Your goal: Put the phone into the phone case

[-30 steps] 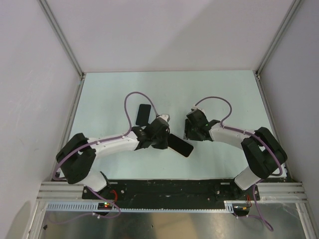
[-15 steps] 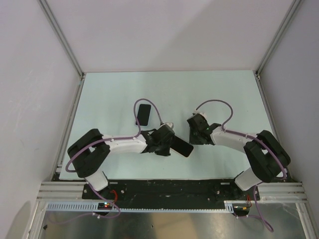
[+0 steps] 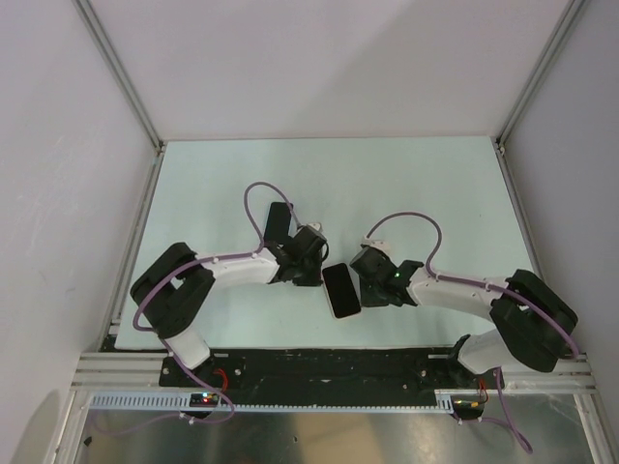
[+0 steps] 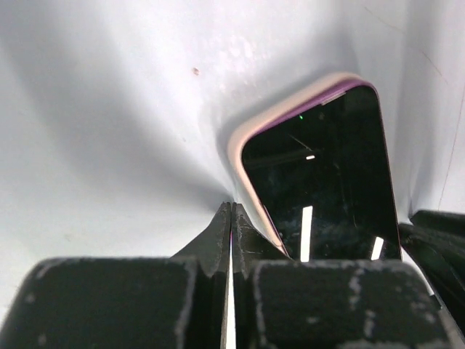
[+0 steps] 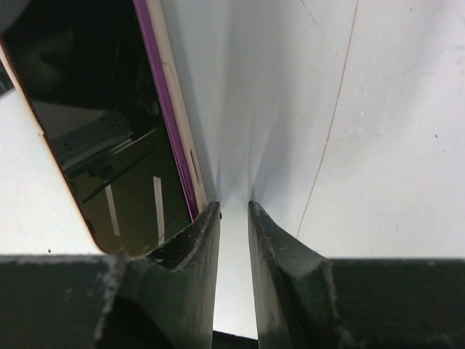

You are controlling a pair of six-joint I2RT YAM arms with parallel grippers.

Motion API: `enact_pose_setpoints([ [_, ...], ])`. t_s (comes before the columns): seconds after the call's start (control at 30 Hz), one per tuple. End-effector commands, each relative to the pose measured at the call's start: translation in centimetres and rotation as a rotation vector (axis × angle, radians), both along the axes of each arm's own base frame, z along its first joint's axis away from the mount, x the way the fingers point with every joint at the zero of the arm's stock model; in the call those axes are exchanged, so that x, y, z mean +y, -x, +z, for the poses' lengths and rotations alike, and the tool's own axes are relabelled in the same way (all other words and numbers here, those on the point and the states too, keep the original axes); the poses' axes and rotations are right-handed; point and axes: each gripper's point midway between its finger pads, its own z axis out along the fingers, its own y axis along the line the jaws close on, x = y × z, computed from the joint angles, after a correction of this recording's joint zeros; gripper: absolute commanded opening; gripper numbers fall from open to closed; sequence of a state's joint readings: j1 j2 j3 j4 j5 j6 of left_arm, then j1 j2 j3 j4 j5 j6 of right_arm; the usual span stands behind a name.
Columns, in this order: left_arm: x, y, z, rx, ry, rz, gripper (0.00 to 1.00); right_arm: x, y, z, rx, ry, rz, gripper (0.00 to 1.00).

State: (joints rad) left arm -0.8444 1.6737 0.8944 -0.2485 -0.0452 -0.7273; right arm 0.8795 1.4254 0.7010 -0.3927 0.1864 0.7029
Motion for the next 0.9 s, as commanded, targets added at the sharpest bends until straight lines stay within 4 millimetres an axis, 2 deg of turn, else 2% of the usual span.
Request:
enact_pose_setpoints([
  [0.0, 0.3, -1.9, 0.8, -0.044, -0.001, 0.014, 0.0, -0.9, 1.1, 0.7, 0.028, -0.008, -0.046, 0.27],
  [0.13, 0.6, -1.4, 0.8, -0.032, 0.005, 0.008, 0.0, -2.2, 0.4, 2.5, -0.031, -0.043, -0.1, 0.27],
  [0.3, 1.0, -0.8, 1.1, -0.033, 0.017, 0.011, 0.0, -0.4, 1.1, 4.5, -0.069, -0.171, -0.041, 0.27],
  [0.6, 1.1, 0.0, 1.6, -0.036, 0.03, 0.004, 0.0, 2.0, 1.9, 2.8, -0.031, -0.176, 0.038, 0.26],
  [0.87, 1.1, 0.1, 1.6, -0.036, 0.031, 0.002, 0.0, 2.1, 1.8, 1.9, -0.022, -0.126, 0.043, 0.22],
])
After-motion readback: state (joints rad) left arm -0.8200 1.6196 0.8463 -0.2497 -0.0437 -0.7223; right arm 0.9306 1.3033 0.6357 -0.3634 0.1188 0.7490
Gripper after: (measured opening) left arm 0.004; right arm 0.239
